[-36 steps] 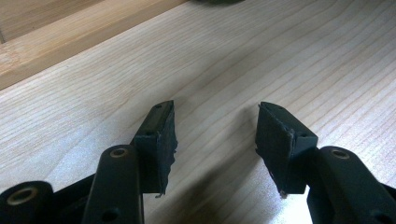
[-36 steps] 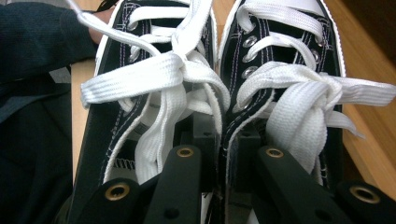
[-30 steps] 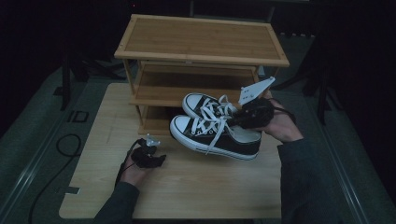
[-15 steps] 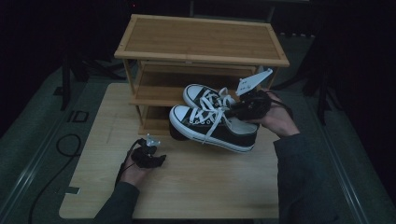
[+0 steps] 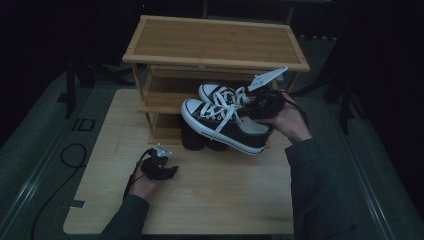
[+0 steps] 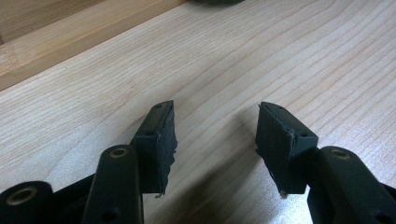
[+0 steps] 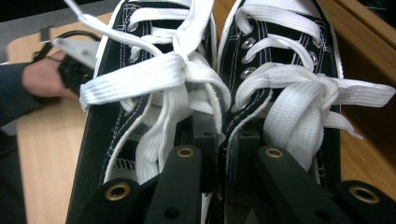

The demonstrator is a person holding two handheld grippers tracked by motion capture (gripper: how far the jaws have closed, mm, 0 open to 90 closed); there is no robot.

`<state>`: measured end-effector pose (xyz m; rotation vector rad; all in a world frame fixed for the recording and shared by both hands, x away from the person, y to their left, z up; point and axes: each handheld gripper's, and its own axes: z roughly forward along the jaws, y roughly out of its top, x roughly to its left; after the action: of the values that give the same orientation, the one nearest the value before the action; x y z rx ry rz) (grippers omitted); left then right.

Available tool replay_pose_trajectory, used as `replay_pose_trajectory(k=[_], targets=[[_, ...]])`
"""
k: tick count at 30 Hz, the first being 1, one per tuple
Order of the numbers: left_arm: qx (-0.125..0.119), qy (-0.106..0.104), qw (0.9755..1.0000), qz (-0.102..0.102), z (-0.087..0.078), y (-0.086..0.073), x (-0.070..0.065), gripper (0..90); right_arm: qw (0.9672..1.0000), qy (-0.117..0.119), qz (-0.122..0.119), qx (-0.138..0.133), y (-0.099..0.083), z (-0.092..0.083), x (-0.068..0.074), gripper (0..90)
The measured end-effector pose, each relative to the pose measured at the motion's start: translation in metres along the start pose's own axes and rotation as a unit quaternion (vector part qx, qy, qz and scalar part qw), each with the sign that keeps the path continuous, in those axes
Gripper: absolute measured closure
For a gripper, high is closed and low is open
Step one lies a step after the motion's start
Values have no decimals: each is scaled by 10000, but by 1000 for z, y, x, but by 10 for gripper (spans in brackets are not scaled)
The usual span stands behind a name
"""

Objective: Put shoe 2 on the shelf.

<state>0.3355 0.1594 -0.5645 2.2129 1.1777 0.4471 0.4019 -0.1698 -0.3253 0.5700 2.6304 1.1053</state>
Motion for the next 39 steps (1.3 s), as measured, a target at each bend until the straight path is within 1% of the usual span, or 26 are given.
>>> replay_pose_trajectory(k=[2,5,7,10,12,19,21,24,29,30,31,39], targets=[[1,2,10000,2,0,0,0,479,9999,-169,24,27,2,2,1,844],[1,4,10000,-3,0,0,0,479,9984,-562,96,57,5,5,5,844],[3,5,10000,-3,0,0,0,479,9968,-763,233,64,6,7,4,844],[7,0,10000,5,0,0,0,478,9944,-967,416,98,8,11,2,844],[5,-5,10000,9,0,0,0,479,9934,-1019,508,94,8,13,1,844],[6,-4,10000,9,0,0,0,479,9920,-1040,715,-4,8,22,-1,843],[6,-5,10000,10,0,0,0,479,9910,-1069,804,-42,9,23,-1,842],[6,-4,10000,9,0,0,0,479,9896,-1147,860,-89,10,24,-3,842],[7,-5,10000,11,0,0,0,479,9859,-1400,906,-119,12,25,-1,842],[7,-5,10000,11,0,0,0,479,9859,-1400,906,-119,12,25,-1,842],[6,-6,10000,10,0,0,0,479,9831,-1506,1026,-156,13,26,-1,842],[9,-12,10000,19,0,0,0,479,9786,-1645,1202,-285,14,28,-1,842]])
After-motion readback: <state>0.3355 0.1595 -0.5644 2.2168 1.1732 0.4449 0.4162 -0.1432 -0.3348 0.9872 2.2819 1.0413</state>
